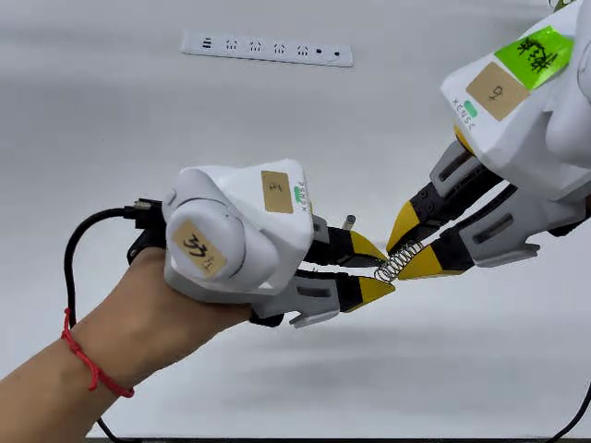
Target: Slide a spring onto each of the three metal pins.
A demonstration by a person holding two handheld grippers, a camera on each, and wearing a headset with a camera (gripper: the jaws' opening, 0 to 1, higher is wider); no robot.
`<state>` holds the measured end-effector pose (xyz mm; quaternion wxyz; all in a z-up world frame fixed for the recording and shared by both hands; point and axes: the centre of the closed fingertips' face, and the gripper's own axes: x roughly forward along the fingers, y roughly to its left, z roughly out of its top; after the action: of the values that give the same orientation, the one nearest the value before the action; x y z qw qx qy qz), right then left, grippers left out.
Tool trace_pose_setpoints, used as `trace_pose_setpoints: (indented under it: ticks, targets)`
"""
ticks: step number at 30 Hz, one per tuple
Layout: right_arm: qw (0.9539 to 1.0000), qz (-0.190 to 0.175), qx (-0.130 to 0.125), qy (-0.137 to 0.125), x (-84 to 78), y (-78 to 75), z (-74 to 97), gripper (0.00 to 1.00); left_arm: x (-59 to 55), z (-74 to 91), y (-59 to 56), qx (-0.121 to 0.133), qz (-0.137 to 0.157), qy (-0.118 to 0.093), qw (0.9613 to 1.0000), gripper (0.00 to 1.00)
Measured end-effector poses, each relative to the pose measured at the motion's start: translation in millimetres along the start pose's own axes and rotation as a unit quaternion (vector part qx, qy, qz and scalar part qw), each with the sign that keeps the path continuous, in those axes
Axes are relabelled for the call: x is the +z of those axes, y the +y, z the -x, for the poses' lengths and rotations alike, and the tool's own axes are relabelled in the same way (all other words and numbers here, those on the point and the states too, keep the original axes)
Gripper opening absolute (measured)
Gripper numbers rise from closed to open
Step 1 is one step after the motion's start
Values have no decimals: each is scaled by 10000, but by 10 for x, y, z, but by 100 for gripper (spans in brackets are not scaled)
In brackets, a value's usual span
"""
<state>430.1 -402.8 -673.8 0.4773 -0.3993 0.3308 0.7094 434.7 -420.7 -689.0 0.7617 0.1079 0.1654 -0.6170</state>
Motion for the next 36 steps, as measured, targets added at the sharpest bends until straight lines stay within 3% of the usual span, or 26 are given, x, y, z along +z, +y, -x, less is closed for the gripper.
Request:
trace_pose_setpoints:
  ticks: [13,24,36]
  targets:
    - [9988,-318,-333,-153,-23,-156,118,12,-182,237,174,487,356,-13,9982,26]
    - [9940,-708,-815,-170,-134,-517,180,12,-446,511,340,992,525,159,9936,46]
    - [9901,-878,-1095,68,-289,-900,-15,12,-688,727,505,1335,677,292,9883,64]
